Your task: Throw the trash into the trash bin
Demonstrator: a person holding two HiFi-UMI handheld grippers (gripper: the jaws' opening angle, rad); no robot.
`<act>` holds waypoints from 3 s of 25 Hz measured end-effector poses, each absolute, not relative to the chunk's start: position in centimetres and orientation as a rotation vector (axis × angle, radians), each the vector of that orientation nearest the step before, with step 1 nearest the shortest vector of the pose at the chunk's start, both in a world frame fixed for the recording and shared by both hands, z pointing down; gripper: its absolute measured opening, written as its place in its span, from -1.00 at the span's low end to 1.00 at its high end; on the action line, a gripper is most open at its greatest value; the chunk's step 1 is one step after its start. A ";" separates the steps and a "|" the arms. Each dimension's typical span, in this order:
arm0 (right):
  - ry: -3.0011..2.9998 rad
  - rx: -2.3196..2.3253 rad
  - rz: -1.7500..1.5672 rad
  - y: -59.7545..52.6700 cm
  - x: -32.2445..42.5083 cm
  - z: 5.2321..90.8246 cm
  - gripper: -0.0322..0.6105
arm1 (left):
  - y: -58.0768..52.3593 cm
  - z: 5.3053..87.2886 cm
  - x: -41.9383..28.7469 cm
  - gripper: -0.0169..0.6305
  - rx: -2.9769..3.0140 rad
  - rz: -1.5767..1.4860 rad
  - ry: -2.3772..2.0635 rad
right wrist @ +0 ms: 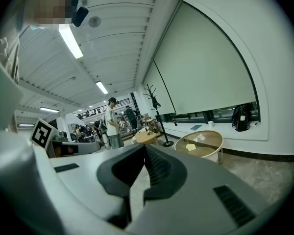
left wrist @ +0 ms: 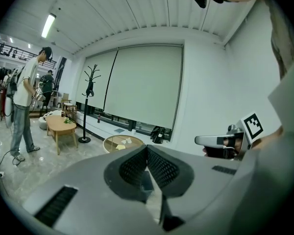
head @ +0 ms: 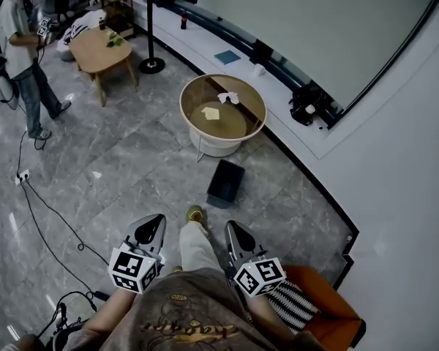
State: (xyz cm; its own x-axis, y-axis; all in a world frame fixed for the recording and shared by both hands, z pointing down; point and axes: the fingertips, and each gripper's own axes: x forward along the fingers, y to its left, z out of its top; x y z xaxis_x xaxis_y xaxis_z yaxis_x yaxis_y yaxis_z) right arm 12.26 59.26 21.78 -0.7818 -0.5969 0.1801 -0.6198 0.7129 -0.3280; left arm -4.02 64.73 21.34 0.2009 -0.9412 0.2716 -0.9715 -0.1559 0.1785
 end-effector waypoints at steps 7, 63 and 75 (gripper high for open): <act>-2.835 1.039 0.596 54.3 10.4 22.5 -0.84 | 60.2 21.6 -6.1 -0.89 2.172 0.152 -1.794; -2.779 1.030 0.671 12.0 -5.5 23.2 -0.84 | 16.8 20.9 -22.2 -0.89 2.162 0.145 -1.779; -2.739 1.216 0.667 3.8 -9.5 22.0 -0.84 | 6.1 20.4 -25.8 -0.89 2.299 0.172 -1.607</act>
